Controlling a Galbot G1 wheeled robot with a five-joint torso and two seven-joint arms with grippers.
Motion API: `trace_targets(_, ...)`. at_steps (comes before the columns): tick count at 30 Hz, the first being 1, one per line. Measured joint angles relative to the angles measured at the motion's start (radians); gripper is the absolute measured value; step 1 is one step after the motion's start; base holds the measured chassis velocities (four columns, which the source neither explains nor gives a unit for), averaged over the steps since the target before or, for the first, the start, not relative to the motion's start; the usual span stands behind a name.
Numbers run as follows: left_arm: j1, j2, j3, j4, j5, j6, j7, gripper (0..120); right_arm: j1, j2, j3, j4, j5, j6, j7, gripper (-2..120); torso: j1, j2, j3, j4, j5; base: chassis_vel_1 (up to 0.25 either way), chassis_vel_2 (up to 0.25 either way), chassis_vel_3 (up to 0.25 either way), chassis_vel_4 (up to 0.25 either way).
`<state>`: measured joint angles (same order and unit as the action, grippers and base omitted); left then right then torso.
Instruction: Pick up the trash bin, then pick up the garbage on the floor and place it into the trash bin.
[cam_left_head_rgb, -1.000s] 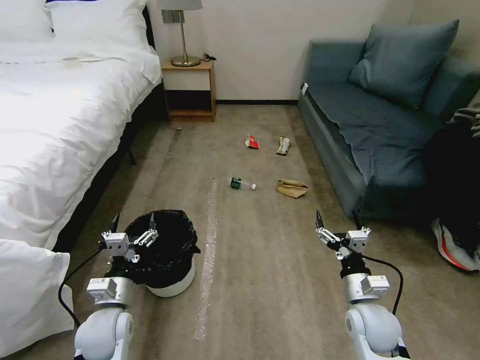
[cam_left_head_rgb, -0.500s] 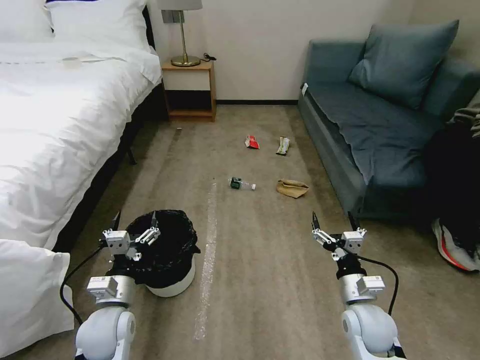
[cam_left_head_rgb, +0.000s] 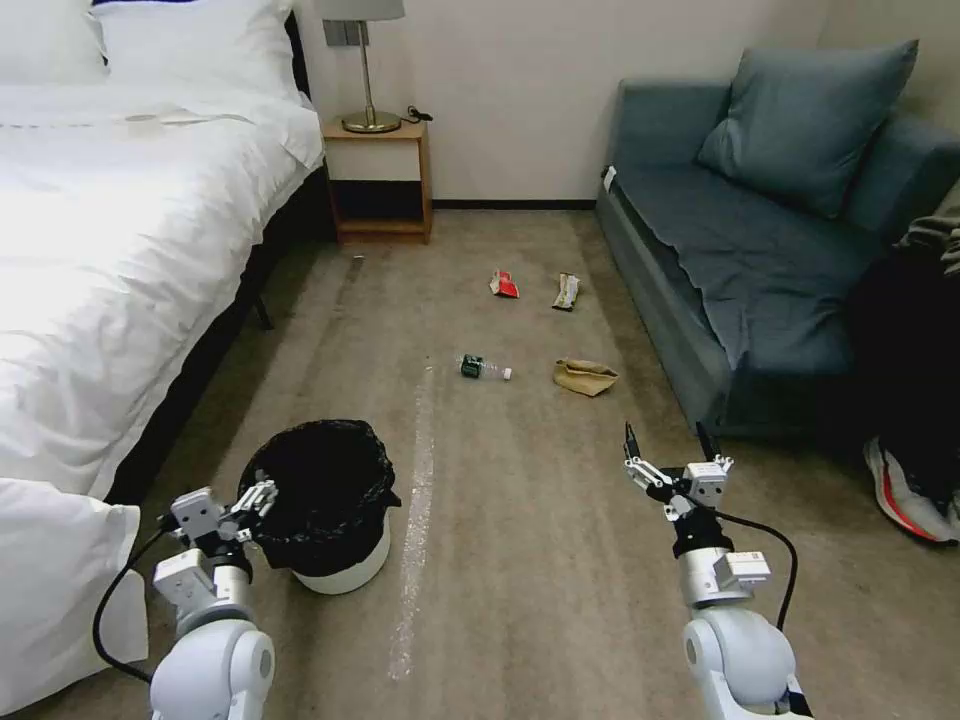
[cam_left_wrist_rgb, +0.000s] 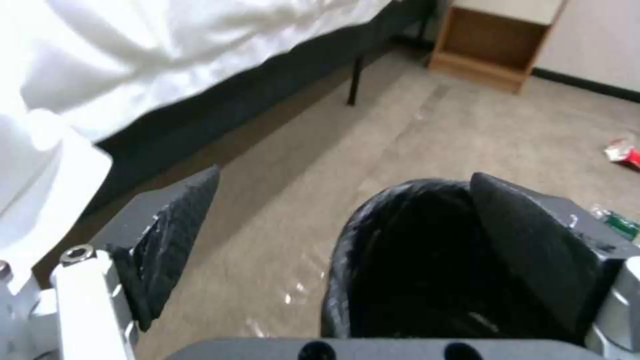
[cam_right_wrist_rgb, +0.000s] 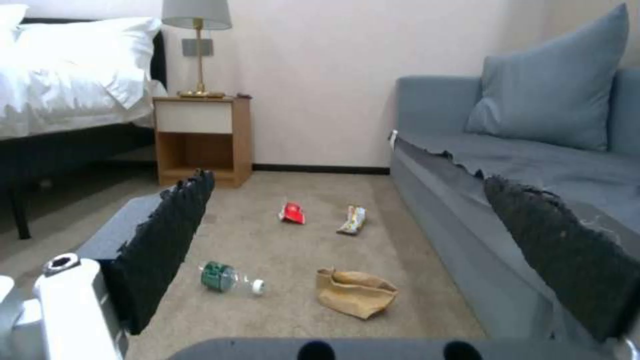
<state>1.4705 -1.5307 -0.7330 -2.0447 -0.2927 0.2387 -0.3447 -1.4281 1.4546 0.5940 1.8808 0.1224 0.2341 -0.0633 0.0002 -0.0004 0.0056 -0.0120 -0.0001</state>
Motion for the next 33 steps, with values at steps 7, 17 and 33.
trace_targets(7,-0.019,0.01,-0.004,0.004,-0.138,0.076,-0.067,100,0.004,0.003,0.01,0.006,0.002,0.005,-0.003,100,0.0,0.0,0.0,0.0001,-0.0001,0.0,0.0,0.0,0.0)
trace_targets(17,-0.08,0.022,0.0,0.048,-0.261,0.125,-0.091,100,0.003,-0.001,0.013,0.02,0.003,0.003,-0.01,100,0.0,0.0,0.0,0.0,0.0,0.0,0.0,0.0,0.0)
trace_targets(33,-0.118,0.025,-0.04,0.153,-0.356,0.142,-0.078,100,-0.002,0.001,0.02,0.022,0.002,0.012,-0.022,100,0.0,0.0,0.0,0.0,-0.0001,0.0,0.0,0.0,0.0)
